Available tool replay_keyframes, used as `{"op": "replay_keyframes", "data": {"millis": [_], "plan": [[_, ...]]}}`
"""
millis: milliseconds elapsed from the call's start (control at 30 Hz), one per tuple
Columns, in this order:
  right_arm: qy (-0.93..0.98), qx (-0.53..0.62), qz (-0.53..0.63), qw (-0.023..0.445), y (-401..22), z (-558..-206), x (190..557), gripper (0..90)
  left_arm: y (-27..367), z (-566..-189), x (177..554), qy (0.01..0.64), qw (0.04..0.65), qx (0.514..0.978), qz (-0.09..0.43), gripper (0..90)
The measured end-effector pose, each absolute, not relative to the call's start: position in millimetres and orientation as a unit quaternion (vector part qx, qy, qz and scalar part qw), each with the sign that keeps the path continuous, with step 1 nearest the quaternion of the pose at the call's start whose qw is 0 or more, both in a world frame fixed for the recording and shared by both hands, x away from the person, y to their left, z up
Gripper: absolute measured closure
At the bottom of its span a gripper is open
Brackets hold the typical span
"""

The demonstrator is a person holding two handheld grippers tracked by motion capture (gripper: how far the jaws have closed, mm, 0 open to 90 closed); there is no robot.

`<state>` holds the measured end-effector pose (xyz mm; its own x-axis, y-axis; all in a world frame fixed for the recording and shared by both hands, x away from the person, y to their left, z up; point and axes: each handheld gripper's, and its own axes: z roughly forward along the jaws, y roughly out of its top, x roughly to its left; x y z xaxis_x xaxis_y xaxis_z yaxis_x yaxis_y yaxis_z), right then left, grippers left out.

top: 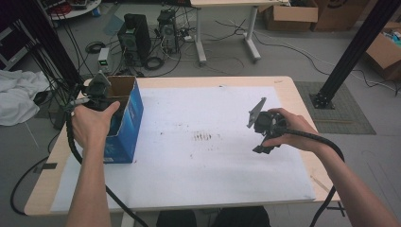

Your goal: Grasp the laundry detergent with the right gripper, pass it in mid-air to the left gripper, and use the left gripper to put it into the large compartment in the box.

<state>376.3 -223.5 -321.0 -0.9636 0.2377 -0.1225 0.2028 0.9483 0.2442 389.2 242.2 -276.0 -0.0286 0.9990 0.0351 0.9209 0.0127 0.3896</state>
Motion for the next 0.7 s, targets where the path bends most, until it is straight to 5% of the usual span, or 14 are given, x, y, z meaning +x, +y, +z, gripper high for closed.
{"op": "replay_keyframes", "data": {"millis": [700], "plan": [[0.985,0.112,0.110,0.073,-223,-322,374,18.8,233,-243,384,0.682,0.135,0.696,0.180,27.5]]}}
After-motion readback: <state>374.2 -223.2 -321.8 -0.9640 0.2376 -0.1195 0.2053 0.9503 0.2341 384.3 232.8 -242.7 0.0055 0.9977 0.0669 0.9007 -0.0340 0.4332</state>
